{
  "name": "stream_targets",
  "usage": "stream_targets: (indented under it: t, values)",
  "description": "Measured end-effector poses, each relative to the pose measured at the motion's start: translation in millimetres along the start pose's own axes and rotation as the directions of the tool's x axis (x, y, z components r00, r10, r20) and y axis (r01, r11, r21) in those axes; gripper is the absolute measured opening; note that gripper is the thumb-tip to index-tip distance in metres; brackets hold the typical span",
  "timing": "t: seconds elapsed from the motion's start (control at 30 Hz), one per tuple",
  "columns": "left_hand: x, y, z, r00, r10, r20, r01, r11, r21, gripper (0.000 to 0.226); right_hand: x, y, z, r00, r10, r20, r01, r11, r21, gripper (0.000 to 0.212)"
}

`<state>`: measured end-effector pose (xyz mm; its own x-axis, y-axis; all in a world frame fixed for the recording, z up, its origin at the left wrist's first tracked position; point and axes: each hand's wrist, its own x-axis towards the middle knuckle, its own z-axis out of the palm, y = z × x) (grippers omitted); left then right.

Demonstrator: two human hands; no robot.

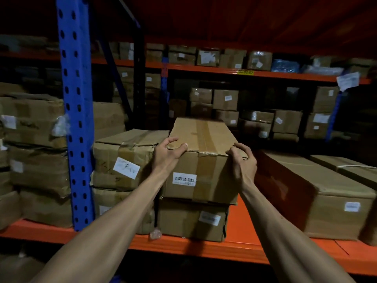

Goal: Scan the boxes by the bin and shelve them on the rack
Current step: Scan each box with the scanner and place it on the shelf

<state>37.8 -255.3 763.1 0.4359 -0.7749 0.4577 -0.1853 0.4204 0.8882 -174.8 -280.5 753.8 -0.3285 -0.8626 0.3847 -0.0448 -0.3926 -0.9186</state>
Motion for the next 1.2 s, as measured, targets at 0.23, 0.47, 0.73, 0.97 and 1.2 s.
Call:
stream_targets:
  t: [0.23,0.47,0.73,0.97,1.2]
  values:
    - [35.3,-48.5,20.2,0.980,0.039,-0.193,-0.018,0.994,0.111,0.035,34.7,44.8,36.4,0.996,0.079,0.033,-0.077,0.994,-0.077,0.034]
    - [20.9,-69.5,12.2,0.922,0.386,-0.041,-0.338,0.850,0.405,0.052,44.2,46.0,13.7,0.971,0.117,0.209,-0.058,0.961,-0.270,0.059]
    - [-50.3,-105.6,-24.7,0.943,0.272,0.191,-0.331,0.723,0.606,0.083,9.8,43.8,-27.2,0.938,0.075,0.339,0.086,0.896,-0.436,0.101]
    - [-171.9,-164.9,2.4,0.966,0.198,0.166,-0.258,0.771,0.582,0.072,-53.4,114.0,-114.5,0.937,0.146,0.318,0.100,0.758,-0.644,0.073]
    - [-333.7,-227.5,61.8,0.906,-0.163,0.391,-0.134,0.764,0.631,0.067,-142.2,201.4,-260.1,0.863,0.428,0.268,-0.041,0.588,-0.808,0.075]
